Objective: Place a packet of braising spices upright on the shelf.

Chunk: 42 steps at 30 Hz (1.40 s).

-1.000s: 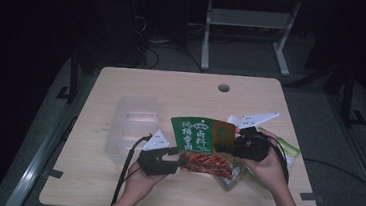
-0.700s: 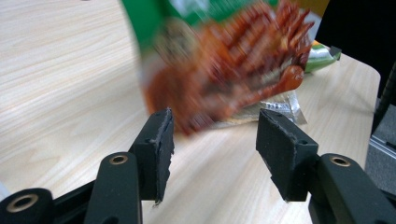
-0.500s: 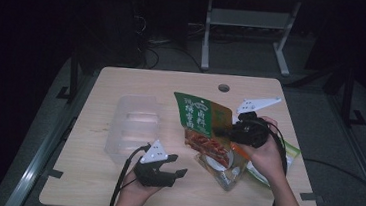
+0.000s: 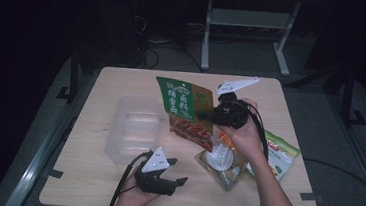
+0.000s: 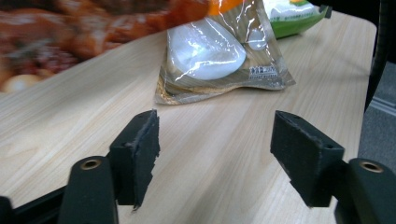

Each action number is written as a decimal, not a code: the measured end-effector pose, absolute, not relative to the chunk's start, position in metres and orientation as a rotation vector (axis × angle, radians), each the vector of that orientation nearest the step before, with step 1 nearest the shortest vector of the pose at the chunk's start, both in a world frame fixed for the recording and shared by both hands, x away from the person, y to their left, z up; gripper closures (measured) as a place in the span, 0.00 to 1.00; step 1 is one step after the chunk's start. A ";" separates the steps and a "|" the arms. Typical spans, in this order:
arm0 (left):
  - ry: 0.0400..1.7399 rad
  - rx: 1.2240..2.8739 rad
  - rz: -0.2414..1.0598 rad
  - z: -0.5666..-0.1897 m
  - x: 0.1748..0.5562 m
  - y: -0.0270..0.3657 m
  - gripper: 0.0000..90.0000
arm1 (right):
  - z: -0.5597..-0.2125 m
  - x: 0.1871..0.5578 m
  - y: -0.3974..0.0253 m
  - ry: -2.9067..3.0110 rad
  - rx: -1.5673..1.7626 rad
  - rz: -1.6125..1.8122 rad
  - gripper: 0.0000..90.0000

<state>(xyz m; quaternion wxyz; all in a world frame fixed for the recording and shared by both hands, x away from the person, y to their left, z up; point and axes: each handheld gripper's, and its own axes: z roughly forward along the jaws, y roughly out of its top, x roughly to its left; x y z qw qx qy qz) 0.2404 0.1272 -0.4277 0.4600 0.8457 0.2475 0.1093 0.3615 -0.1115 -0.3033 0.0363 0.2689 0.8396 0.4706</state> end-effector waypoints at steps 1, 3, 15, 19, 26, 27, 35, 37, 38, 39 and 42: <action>0.600 2.085 0.261 -0.428 0.240 0.126 0.34 | -0.302 0.366 -0.104 2.583 0.822 1.465 1.00; 0.595 2.086 0.259 -0.428 0.238 0.125 0.33 | -0.300 0.370 -0.099 2.576 0.801 1.466 1.00; 0.589 2.076 0.244 -0.432 0.237 0.122 0.31 | -0.285 0.397 -0.060 2.572 0.762 1.498 1.00; 0.589 2.086 0.247 -0.433 0.238 0.124 0.31 | -0.285 0.406 -0.048 2.579 0.749 1.503 1.00; 0.579 2.087 0.246 -0.433 0.238 0.124 0.30 | -0.285 0.420 -0.032 2.583 0.738 1.518 1.00; 0.574 2.092 0.249 -0.433 0.238 0.125 0.30 | -0.285 0.425 -0.027 2.585 0.738 1.513 1.00; 0.568 2.081 0.245 -0.432 0.238 0.127 0.30 | -0.286 0.442 0.000 2.596 0.723 1.521 1.00; 0.567 2.081 0.244 -0.432 0.238 0.127 0.30 | -0.286 0.444 0.003 2.599 0.720 1.520 1.00; 0.568 2.081 0.246 -0.432 0.238 0.127 0.30 | -0.288 0.447 0.009 2.605 0.716 1.517 1.00; 0.575 2.069 0.240 -0.432 0.238 0.126 0.30 | -0.289 0.450 0.014 2.612 0.711 1.508 1.00; 0.573 2.068 0.242 -0.432 0.237 0.127 0.30 | -0.292 0.454 0.024 2.621 0.703 1.509 1.00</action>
